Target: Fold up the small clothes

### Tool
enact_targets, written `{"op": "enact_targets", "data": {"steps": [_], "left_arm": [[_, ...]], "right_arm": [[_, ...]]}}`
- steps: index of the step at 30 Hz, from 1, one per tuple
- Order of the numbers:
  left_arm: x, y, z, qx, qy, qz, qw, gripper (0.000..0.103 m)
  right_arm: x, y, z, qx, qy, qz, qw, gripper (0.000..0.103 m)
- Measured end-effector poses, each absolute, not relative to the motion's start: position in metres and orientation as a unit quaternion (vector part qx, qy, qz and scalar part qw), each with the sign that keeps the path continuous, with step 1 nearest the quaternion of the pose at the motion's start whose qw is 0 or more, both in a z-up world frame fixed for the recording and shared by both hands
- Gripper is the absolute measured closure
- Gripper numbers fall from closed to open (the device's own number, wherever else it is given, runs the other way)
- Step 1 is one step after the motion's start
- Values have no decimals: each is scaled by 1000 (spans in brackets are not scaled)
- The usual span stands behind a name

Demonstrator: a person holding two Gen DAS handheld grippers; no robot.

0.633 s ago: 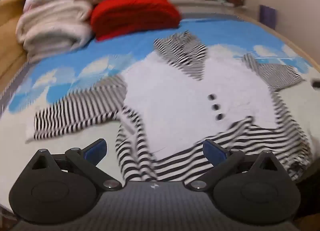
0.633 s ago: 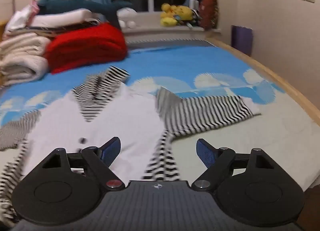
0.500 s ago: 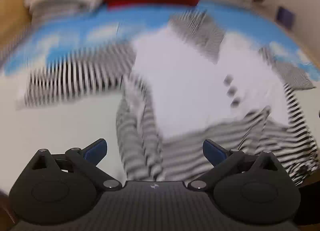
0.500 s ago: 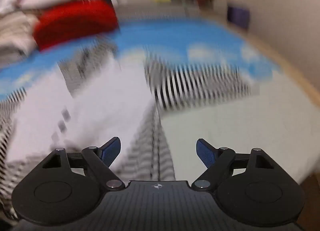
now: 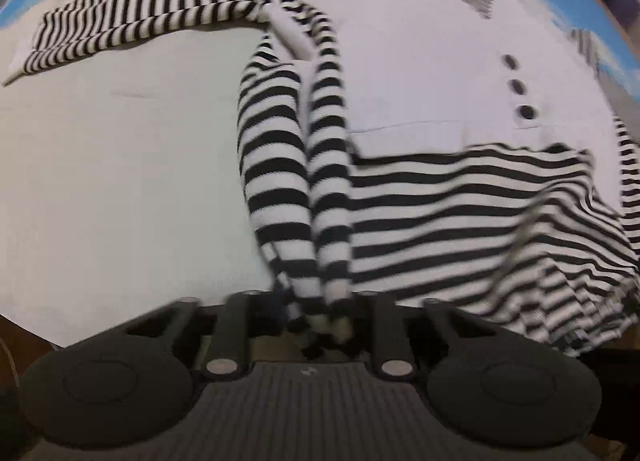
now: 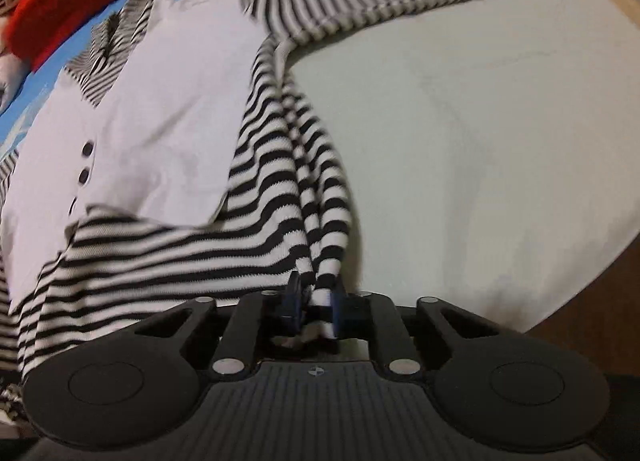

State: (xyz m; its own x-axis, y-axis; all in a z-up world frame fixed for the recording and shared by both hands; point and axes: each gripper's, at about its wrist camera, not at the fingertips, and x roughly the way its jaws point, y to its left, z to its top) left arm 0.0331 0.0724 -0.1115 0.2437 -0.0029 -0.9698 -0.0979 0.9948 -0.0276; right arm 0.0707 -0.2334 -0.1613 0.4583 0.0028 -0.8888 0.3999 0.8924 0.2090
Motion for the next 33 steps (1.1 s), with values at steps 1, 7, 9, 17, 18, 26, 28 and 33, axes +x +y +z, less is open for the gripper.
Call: {"op": "enact_targets", "data": {"steps": [1,7,9,17,18,26,28,33], "left_arm": [[28,71,-107,-48,610,21,791,88],[26,66,-106,-47,625,29,779,75],[36,64,-105,-51,615,24,787,66],[28,43,-80,-8,536,-23,844,63],[33,47,-90,4,561,-18,828,63],[34,54,-86,13,540,2,842,38],[46,52,-72,37,514,30,857,28],[44,44,-65,31,489,35,871,26]], "right_arm": [[69,-235,-155,201,497,-132,834,94],[76,-235,-157,193,504,-122,833,80],[76,-230,-152,178,483,-124,848,71],[79,-219,-154,174,470,-71,862,47],[77,-206,-164,165,483,-68,857,47],[61,-197,-145,143,429,-73,889,44],[60,-200,-129,141,393,-80,905,44],[70,-202,-108,108,353,-89,925,43]]}}
